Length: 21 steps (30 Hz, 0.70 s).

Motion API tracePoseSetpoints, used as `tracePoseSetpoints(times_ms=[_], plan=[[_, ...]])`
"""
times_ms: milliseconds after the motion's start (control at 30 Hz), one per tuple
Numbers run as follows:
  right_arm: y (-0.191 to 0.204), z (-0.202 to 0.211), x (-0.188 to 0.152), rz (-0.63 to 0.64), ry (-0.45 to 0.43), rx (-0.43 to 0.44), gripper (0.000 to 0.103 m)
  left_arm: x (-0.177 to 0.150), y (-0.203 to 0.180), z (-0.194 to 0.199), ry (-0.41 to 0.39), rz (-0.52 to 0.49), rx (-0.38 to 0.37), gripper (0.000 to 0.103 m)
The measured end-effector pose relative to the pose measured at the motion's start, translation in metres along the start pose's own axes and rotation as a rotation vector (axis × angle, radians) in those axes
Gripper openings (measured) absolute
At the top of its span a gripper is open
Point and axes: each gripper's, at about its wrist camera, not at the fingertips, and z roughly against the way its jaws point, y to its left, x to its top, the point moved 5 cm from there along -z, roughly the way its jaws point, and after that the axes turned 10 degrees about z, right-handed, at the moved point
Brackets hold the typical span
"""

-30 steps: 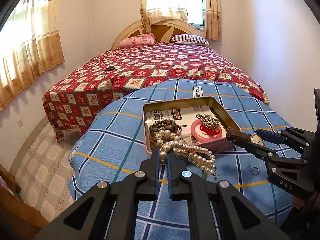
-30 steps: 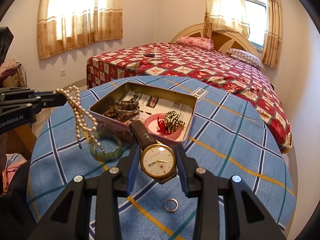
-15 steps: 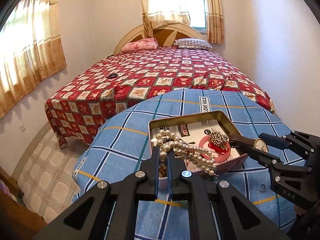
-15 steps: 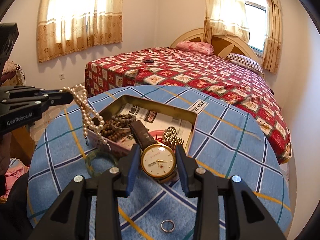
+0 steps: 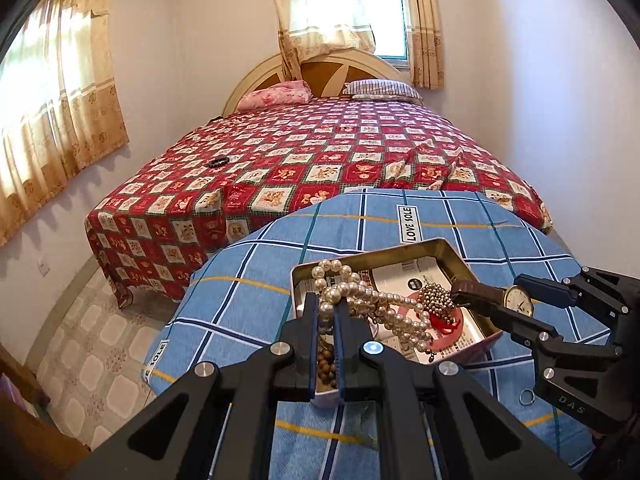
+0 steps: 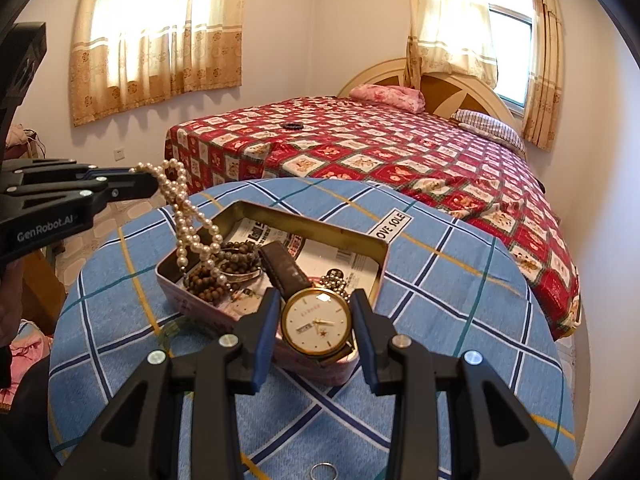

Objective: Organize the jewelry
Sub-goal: 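Carry the pearl necklace with the left tool while the right tool carries the watch into the tin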

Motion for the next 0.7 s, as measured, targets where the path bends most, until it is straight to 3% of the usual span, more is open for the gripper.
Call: tracePoseSetpoints(times_ms=[700], plan=[[-0.008,-0.026,0.015,0.008,0.019,-0.024,0.039,0.004,0.001,-0.044,0.041,-0.024,0.046,0.006]])
